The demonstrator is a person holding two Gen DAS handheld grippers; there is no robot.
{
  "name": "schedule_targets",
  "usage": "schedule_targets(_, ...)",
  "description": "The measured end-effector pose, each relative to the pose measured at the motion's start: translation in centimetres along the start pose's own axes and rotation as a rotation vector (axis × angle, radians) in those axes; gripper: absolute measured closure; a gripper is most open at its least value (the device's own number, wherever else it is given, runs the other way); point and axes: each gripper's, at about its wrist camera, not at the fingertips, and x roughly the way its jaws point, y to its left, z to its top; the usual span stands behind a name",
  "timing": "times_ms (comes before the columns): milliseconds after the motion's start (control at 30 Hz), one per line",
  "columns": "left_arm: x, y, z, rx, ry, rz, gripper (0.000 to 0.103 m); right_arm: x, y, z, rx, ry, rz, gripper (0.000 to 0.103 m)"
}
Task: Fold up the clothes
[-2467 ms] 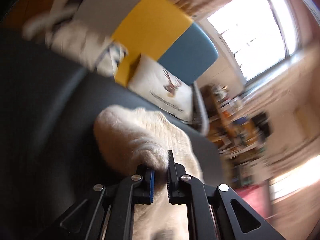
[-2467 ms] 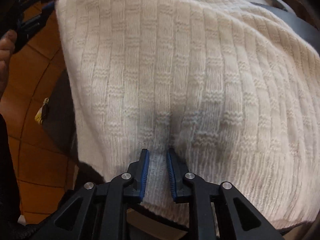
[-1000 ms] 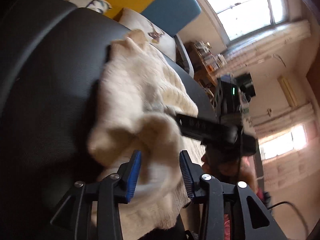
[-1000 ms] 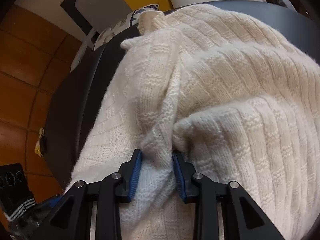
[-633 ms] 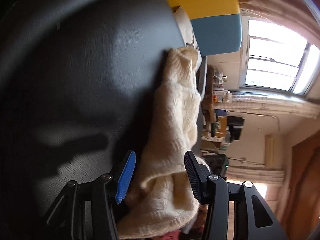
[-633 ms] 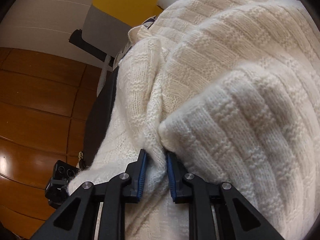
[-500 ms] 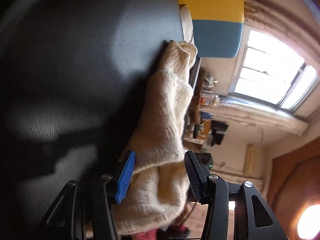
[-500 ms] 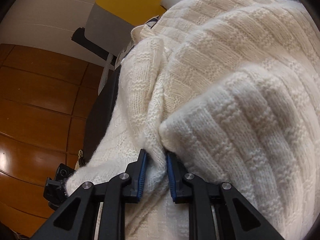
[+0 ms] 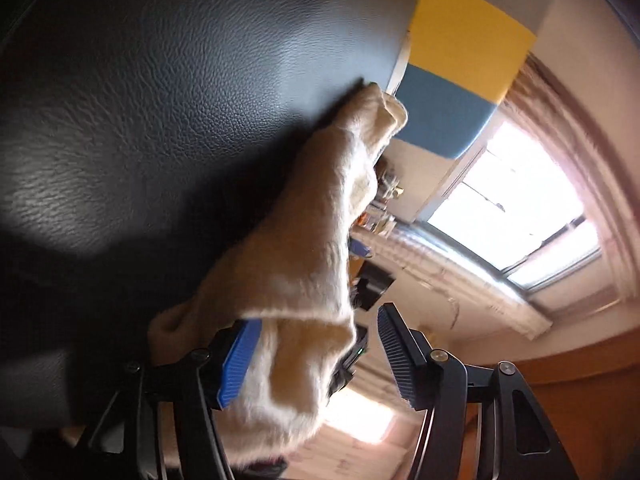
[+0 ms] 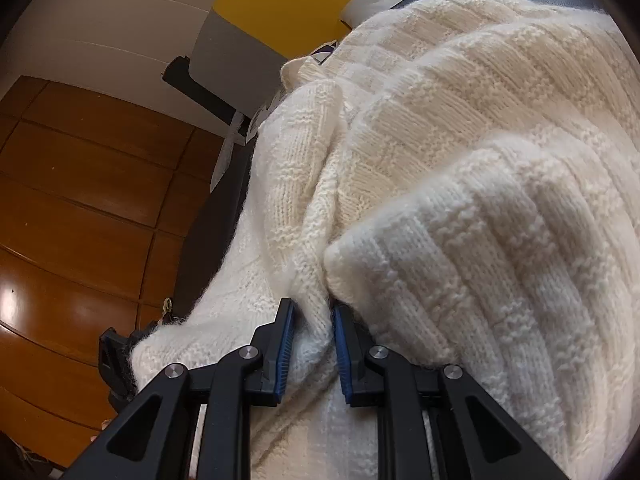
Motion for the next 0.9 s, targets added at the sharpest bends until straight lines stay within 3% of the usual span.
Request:
schedule_targets(33,0.2,0.2,0.2,-0.022,-0.011,-0.006,0.044,-0.4,0.0,-0.1,-0.002,-0.002,-0.001,0.086)
schedule_targets(67,0.5,0.2,0.3,-0.027,-0.022,-0.013,0.054,-0.8,0.1,-0.2,-0.005,-0.005,-0.003,0.086)
schedule_targets(100,0.6,0.0,0.4,-0.018,-0.041,-0.007,0.073,-0.8,0.3,-0.4,-0.009,-0.008,-0.01,0.086)
schedule_targets(200,0.7,-0.9,0.3,0.014,-0.122,0.058,0.096,-1.1,1.2,-0.7,-0.013,-0.014,-0.04,0.085)
schedule_targets(300,0.3,-2.9,-0.2,0.085,-0.176,0.111,0.097,-1.9,2.6,-0.4,-0.006,-0.04,-0.07,0.083)
schedule_targets(433,0.5,-8.6,-0.6,0.344,-0.28,0.226,0.098,-4.3,4.3,-0.5,-0.052,-0.107,-0.144,0.082)
schedule_targets(533,-0.1,-15.3,-2.9,0.632,-0.389,0.29,0.098,-6.0,5.0,-1.3,-0.093,-0.152,-0.232,0.082)
schedule_targets(700,0.0,-26.5,-10.0,1.163,-0.526,0.395,0.098,-6.0,3.5,-3.8,-0.122,-0.094,-0.389,0.082)
schedule_targets(733,0.4,-27.4,-11.1,1.237,-0.537,0.427,0.098,-6.0,3.0,-4.4,-0.129,-0.089,-0.41,0.082)
schedule_targets(800,1.3,-28.6,-12.7,1.374,-0.55,0.505,0.098,-6.6,2.1,-5.1,-0.097,-0.118,-0.373,0.082)
schedule_targets(833,2.3,-28.7,-12.7,1.407,-0.542,0.58,0.098,-6.9,1.4,-5.2,-0.065,-0.125,-0.346,0.082)
schedule_targets(900,3.1,-27.4,-10.2,1.332,-0.486,0.668,0.097,-7.1,0.9,-5.0,-0.035,-0.126,-0.312,0.082)
